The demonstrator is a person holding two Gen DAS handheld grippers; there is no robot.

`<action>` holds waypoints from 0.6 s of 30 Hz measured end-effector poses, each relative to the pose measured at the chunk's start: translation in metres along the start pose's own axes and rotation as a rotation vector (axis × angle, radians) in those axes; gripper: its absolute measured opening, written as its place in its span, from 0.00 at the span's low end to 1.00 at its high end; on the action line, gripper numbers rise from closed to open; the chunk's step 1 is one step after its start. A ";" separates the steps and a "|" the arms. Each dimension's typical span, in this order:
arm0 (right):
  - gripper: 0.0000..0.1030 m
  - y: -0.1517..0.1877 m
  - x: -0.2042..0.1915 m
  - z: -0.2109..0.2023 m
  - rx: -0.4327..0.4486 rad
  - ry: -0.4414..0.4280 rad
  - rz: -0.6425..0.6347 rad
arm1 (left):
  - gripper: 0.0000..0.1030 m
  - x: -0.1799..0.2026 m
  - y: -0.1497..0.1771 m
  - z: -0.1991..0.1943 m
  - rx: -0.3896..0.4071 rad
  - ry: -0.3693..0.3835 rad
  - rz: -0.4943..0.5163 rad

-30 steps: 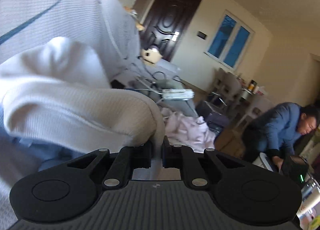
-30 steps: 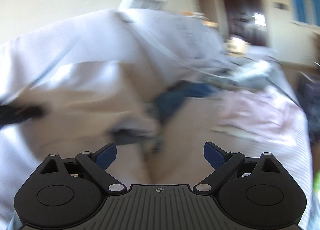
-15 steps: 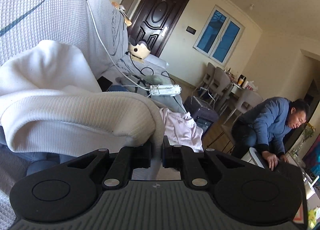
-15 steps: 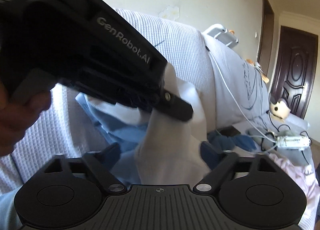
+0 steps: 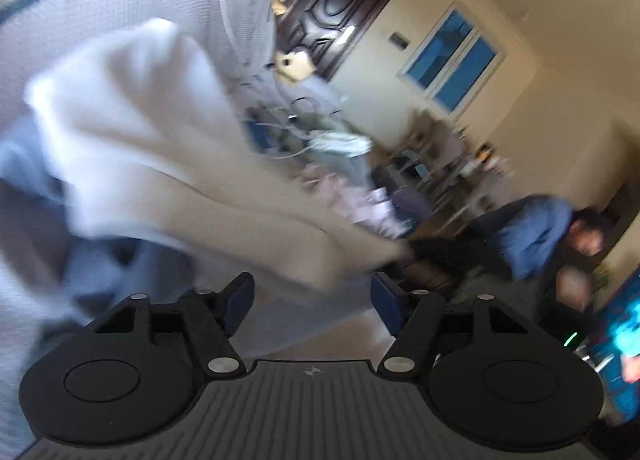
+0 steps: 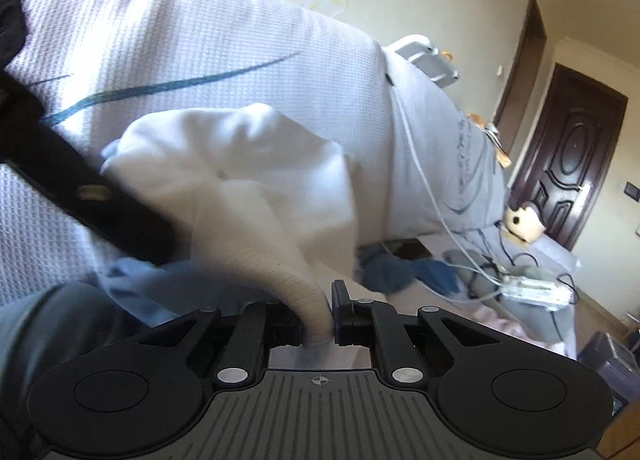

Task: Fold clothes

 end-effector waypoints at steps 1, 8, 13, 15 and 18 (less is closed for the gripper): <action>0.12 0.001 0.004 -0.004 -0.005 0.009 -0.001 | 0.65 -0.011 0.002 0.000 -0.005 -0.043 -0.011; 0.12 0.010 0.022 -0.031 -0.040 0.070 -0.001 | 0.73 -0.065 -0.011 0.017 0.006 -0.183 -0.077; 0.12 0.019 0.037 -0.041 -0.061 0.103 0.066 | 0.73 -0.045 0.001 0.069 -0.095 -0.090 -0.081; 0.12 0.019 0.037 -0.054 -0.054 0.118 0.086 | 0.71 -0.040 0.012 0.087 -0.136 -0.090 -0.072; 0.12 0.020 0.039 -0.074 -0.049 0.140 0.106 | 0.71 -0.036 0.026 0.102 -0.171 -0.096 -0.045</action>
Point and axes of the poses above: each gripper's, at about its wrist camera, not at the fingertips, and z roughly the way its jaws point, x to its right, y to its underside, the point moved 8 cm from there along z, roughly the way its jaws point, and after that the axes turned 2 degrees about -z, right-handed, at the moved point
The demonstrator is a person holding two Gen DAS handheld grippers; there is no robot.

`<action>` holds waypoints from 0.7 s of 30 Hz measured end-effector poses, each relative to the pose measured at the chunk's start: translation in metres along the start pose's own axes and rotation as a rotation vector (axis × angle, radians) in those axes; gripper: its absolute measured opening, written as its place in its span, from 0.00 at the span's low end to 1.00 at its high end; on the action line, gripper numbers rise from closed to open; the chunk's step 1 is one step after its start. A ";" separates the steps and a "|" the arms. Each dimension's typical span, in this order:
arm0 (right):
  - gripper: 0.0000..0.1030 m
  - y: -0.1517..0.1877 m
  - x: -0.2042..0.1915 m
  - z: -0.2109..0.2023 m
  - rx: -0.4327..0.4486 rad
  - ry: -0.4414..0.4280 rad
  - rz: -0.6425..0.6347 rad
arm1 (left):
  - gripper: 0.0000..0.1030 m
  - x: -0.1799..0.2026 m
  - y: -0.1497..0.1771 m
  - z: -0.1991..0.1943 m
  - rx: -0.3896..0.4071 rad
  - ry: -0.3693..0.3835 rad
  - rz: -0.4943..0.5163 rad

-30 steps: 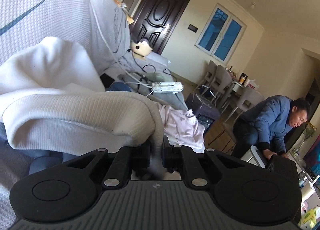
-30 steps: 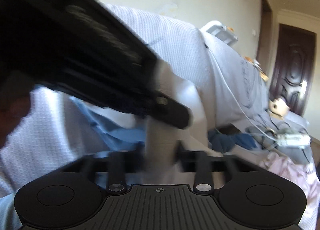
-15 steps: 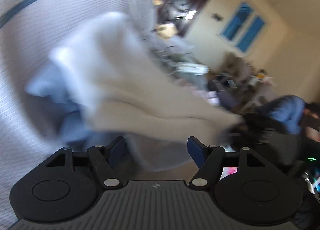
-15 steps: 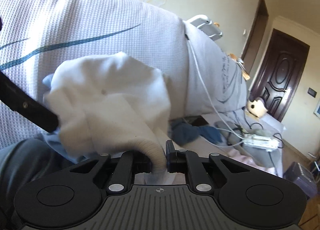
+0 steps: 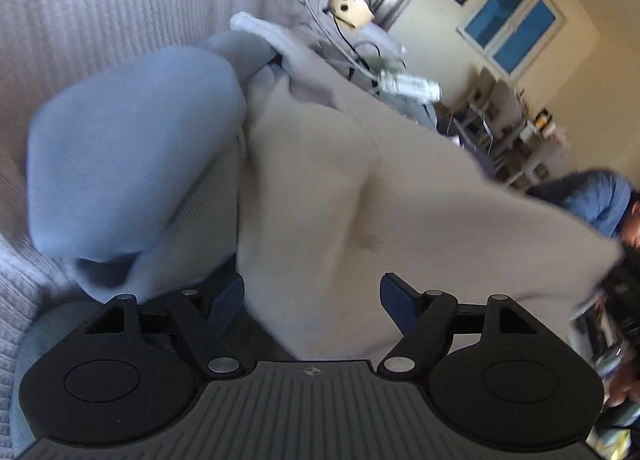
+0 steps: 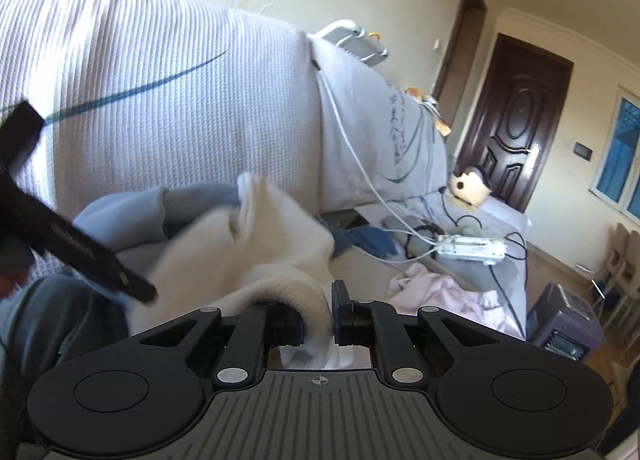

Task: Fold clothes

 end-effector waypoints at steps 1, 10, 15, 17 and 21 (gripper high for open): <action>0.12 0.001 0.002 -0.005 -0.003 0.009 0.009 | 0.71 -0.001 0.004 0.005 -0.020 0.002 -0.004; 0.12 0.003 0.011 -0.032 -0.027 0.056 0.036 | 0.78 0.015 0.034 0.035 -0.166 0.015 0.071; 0.12 0.009 0.008 -0.029 -0.056 0.047 0.040 | 0.78 0.030 0.049 0.057 -0.221 0.055 0.119; 0.12 0.013 0.007 -0.030 -0.071 0.048 0.030 | 0.75 0.037 0.047 0.066 -0.204 0.108 0.100; 0.12 0.024 0.008 -0.033 -0.114 0.056 0.028 | 0.07 0.052 0.034 0.077 -0.161 0.217 0.069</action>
Point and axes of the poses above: each gripper's, at about its wrist camera, not at the fingertips, and z roughly the way its jaws point, x to its right, y to its underside, the point moved 8 cm from there along z, roughly the way its jaws point, and after that the axes turned 2 degrees about -z, right-handed, at the moved point
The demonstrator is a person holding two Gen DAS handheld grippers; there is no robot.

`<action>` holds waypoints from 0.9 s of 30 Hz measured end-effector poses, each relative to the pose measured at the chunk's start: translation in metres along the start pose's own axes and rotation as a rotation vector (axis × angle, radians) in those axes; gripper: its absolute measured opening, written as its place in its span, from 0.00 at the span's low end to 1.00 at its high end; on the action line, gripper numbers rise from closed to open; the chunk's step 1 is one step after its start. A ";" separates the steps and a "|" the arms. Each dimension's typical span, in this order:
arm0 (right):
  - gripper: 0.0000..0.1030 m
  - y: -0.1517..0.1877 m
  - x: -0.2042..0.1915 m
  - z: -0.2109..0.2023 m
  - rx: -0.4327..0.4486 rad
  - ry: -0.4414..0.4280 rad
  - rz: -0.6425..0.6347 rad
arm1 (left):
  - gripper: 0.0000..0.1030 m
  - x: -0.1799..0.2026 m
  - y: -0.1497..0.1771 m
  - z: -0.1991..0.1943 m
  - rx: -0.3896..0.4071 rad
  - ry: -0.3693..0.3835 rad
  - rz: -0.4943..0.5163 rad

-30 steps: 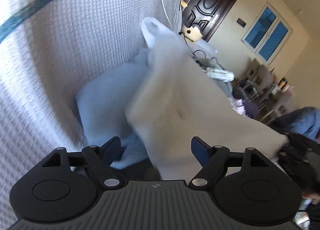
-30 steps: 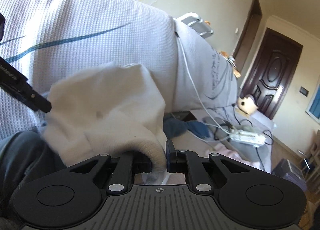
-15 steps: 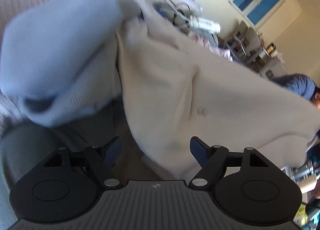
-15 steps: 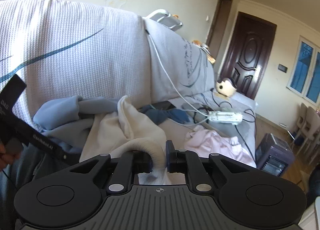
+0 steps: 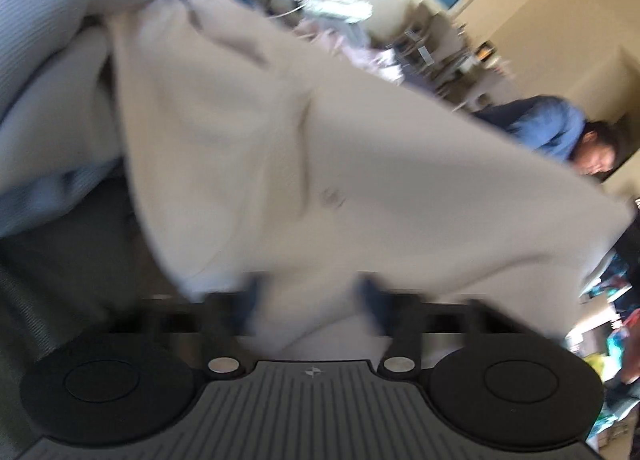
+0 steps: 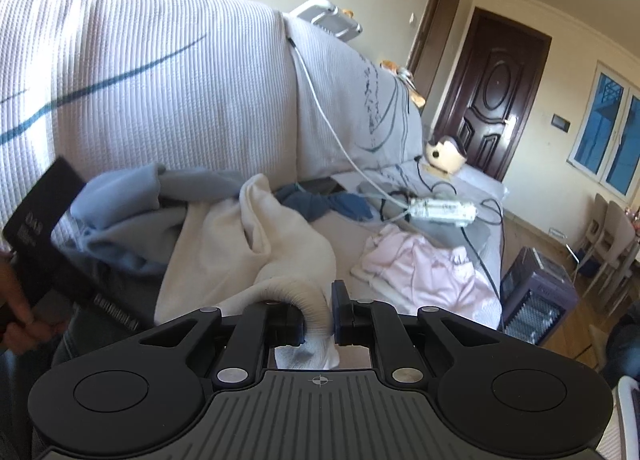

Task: Fold clothes

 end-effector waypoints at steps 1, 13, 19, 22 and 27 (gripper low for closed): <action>0.12 0.003 0.001 0.000 -0.012 0.003 0.001 | 0.03 0.002 -0.005 0.002 0.007 0.015 -0.006; 0.12 0.011 0.037 -0.022 -0.083 -0.018 0.150 | 0.34 0.019 -0.026 -0.036 0.040 -0.024 0.175; 0.12 0.026 0.060 -0.004 -0.214 0.028 0.134 | 0.40 0.010 -0.010 -0.036 0.020 -0.096 0.200; 0.12 0.060 0.066 0.041 -0.350 0.015 0.166 | 0.45 0.011 -0.007 -0.034 0.014 -0.082 0.181; 0.13 0.105 0.077 0.108 -0.537 -0.025 0.210 | 0.54 0.011 -0.008 -0.033 0.038 -0.115 0.201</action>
Point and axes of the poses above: each gripper's, at about its wrist camera, not at the fingertips, and z roughly the way its jaws point, x to its right, y to its underside, the point moved 8 cm from there along z, roughly the way its jaws point, and after that the axes turned 2 degrees about -z, right-handed, at the moved point
